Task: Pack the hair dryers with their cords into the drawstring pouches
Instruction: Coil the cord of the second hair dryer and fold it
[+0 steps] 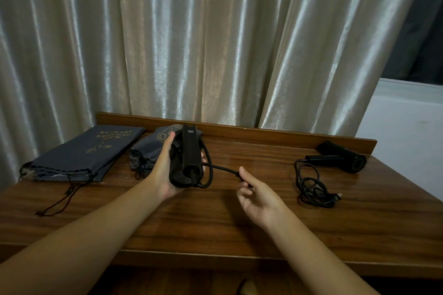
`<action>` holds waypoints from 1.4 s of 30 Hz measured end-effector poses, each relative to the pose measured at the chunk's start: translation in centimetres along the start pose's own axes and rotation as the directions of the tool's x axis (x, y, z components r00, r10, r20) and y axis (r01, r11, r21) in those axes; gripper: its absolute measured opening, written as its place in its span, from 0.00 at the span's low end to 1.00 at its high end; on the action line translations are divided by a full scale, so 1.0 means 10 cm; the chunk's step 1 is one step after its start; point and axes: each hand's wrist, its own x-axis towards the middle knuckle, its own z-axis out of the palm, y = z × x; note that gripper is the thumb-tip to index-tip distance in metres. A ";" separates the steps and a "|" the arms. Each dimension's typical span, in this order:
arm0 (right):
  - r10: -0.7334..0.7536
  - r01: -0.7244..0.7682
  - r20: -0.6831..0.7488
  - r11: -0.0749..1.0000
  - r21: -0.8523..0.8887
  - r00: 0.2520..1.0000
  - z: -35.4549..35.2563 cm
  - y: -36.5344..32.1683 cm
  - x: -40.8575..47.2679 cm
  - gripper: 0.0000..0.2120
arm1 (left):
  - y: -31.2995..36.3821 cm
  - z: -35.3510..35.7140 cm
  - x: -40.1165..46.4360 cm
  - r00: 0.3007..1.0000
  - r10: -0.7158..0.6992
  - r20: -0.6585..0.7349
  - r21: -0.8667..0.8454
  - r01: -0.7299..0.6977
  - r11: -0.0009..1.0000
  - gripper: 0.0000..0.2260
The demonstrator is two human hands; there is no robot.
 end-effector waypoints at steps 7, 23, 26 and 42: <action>-0.384 0.309 -0.227 0.901 -0.305 0.895 0.13 0.17 -0.02 0.11 | -0.12 0.04 0.02 1.000 -0.007 -0.030 -0.049 0.005 0.999 0.30; -0.188 0.730 0.745 -0.153 -0.666 0.640 0.20 -0.03 -0.18 0.23 | -0.23 0.00 -0.02 0.997 -0.055 -0.062 -0.013 0.054 0.998 0.32; -0.183 0.735 0.718 0.046 -0.676 0.672 0.19 -0.10 -0.21 0.23 | -0.22 -0.02 -0.02 0.997 -0.055 -0.046 -0.034 0.053 0.998 0.32; -0.172 0.535 0.507 0.311 -0.785 0.844 0.25 -0.17 -0.16 0.10 | -0.25 -0.08 0.07 0.996 -0.055 -0.067 0.100 0.062 0.993 0.29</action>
